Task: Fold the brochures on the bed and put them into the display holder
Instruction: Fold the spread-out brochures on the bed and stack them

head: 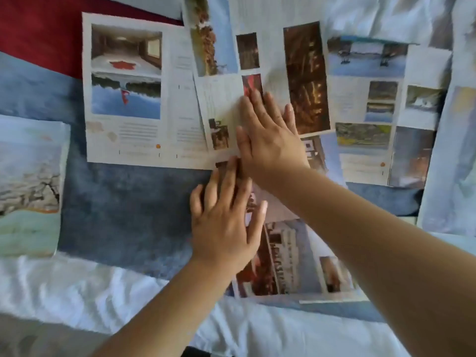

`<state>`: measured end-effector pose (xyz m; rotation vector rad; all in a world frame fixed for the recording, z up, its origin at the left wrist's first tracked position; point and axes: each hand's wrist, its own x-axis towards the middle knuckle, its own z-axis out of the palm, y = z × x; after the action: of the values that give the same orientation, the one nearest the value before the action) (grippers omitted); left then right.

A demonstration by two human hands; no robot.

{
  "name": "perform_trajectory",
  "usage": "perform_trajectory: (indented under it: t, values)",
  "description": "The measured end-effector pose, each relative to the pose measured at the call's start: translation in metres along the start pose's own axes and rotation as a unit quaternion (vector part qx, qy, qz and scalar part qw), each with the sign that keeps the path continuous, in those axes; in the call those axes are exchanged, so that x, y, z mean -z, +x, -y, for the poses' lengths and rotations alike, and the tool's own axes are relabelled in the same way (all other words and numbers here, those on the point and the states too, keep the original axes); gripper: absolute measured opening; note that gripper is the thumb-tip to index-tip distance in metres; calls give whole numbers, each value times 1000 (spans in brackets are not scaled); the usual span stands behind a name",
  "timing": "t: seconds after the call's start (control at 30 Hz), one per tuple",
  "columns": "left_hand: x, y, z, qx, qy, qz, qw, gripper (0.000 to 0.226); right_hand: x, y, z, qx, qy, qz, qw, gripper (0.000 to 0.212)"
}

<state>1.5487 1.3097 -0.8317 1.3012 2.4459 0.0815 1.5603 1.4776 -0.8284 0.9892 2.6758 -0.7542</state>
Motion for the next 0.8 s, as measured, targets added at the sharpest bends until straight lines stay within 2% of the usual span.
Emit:
perform_trajectory:
  t: [0.17, 0.27, 0.33, 0.43, 0.57, 0.67, 0.8]
  values:
    - [-8, -25, -33, -37, -83, 17, 996, 43, -11, 2, 33, 46, -41, 24, 998, 64]
    - [-10, -26, -42, -68, -105, 40, 991, 49, -15, -8, 38, 72, -17, 37, 997, 61]
    - [-10, -21, -33, -100, -130, 13, 986, 45, -11, -12, 31, 100, 4, 47, 994, 57]
    - [-7, -7, 5, -139, -93, -38, 985, 37, 3, -10, 12, 137, 42, 71, 987, 52]
    - [2, 16, 71, -111, -36, -93, 989, 44, 8, -11, -15, 180, 50, 88, 979, 47]
    - [17, 44, 107, -58, 30, -94, 993, 50, -1, -19, -21, 172, 49, 86, 980, 52]
    - [41, 88, 132, -4, 59, -70, 996, 62, -19, -36, -13, 190, 16, 76, 979, 68]
